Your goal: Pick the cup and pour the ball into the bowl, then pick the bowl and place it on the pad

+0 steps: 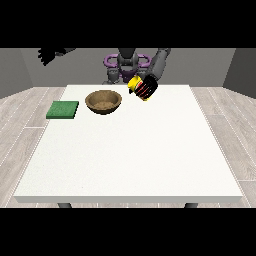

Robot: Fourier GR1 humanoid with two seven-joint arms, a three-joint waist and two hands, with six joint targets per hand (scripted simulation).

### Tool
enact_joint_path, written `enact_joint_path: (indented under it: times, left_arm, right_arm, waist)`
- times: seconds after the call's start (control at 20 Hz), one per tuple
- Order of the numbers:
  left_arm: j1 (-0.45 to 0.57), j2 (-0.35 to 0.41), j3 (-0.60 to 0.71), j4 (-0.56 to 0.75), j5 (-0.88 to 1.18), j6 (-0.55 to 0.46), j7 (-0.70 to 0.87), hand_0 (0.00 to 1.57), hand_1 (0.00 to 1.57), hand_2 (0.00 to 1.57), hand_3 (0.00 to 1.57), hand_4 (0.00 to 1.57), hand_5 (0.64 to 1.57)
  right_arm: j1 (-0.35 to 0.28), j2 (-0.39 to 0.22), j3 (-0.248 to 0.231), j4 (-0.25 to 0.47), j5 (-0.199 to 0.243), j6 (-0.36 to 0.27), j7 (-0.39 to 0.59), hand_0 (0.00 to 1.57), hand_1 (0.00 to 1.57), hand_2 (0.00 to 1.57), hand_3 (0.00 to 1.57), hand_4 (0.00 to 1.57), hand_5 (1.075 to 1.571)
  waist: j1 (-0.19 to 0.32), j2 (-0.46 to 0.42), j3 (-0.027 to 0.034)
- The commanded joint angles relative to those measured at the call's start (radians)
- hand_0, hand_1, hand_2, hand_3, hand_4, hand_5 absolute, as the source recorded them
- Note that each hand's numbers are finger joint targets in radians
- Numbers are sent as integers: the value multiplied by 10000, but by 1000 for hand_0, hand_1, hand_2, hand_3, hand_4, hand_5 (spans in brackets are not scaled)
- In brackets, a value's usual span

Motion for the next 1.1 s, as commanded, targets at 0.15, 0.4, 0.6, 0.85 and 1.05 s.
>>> enact_joint_path:
  times: [0.15,0.4,0.6,0.85,1.05]
  left_arm:
    - [-1620,1158,-2123,2076,-3856,458,3250,1169,1169,1571,1354,1060,1569]
    - [-2931,-422,-3260,2568,-5506,-740,6031,1005,1005,1571,1283,1051,1567]
    - [-3021,-767,-3520,2527,-6177,-1468,7038,800,800,1571,1227,1074,1568]
    - [-3172,-895,-4750,1299,-6764,-2465,9391,799,799,1571,1211,948,1569]
    - [-3135,-902,-5446,1076,-7442,-3706,9729,448,448,1565,1214,759,1569]
  right_arm:
    - [-282,-53,66,696,267,-423,509,0,0,0,0,618,1565]
    - [-355,-365,-269,1864,270,-368,619,0,0,0,0,640,1566]
    - [309,-166,-212,1962,527,-49,-89,0,0,0,0,638,1563]
    - [-741,-184,-15,2411,447,182,-72,0,0,0,0,657,1562]
    - [-1009,-71,156,2189,568,-235,379,0,0,0,0,665,1561]
  waist:
    - [419,-822,58]
    - [1168,-1629,0]
    - [949,-1629,-21]
    - [355,-1116,-21]
    - [342,-1478,-28]
